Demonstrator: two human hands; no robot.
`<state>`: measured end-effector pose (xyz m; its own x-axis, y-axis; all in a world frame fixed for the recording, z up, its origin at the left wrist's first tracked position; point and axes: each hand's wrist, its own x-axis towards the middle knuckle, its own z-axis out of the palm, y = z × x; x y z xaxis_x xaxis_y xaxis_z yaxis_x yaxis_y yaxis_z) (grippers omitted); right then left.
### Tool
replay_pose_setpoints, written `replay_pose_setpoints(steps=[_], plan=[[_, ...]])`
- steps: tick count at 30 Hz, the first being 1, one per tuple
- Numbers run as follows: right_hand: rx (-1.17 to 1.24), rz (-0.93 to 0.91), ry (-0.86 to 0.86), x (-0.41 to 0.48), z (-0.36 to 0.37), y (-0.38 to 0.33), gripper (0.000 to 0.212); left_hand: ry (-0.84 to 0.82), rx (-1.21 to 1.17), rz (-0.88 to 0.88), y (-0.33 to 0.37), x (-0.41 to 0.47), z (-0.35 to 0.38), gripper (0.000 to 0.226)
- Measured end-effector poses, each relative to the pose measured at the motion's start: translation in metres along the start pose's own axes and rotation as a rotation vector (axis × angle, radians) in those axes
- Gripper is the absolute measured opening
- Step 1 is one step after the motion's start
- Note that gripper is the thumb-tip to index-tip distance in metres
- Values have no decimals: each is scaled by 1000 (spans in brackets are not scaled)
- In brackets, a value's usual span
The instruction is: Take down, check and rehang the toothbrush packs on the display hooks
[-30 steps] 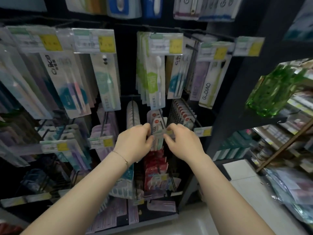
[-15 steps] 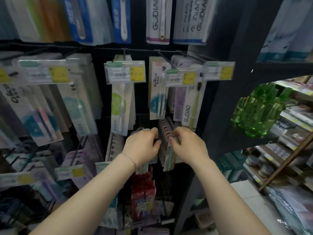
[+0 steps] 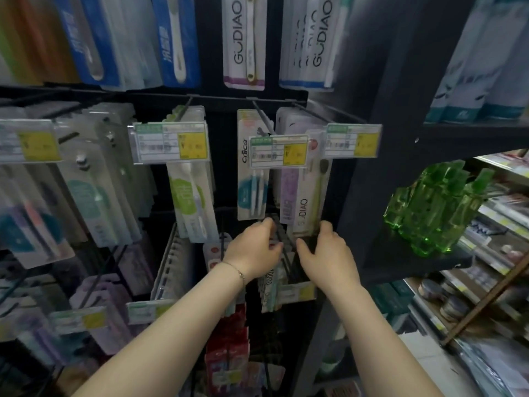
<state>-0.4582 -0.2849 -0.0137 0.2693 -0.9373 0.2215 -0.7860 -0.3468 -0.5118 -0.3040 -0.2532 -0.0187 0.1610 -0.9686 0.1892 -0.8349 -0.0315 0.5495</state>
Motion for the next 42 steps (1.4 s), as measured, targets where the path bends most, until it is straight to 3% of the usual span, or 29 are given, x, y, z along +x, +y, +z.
replay_pose_setpoints(steps=[6,15,24,42], plan=[[149,33,50,6,-7,-6,76,58,-249,56,8,22,1,43],[484,-15,78,19,3,-8,70,83,-541,153,24,31,1,11],[509,-40,143,27,10,-5,61,137,-490,211,25,35,1,5],[478,-53,254,32,11,-9,42,225,-529,198,15,40,-5,19]])
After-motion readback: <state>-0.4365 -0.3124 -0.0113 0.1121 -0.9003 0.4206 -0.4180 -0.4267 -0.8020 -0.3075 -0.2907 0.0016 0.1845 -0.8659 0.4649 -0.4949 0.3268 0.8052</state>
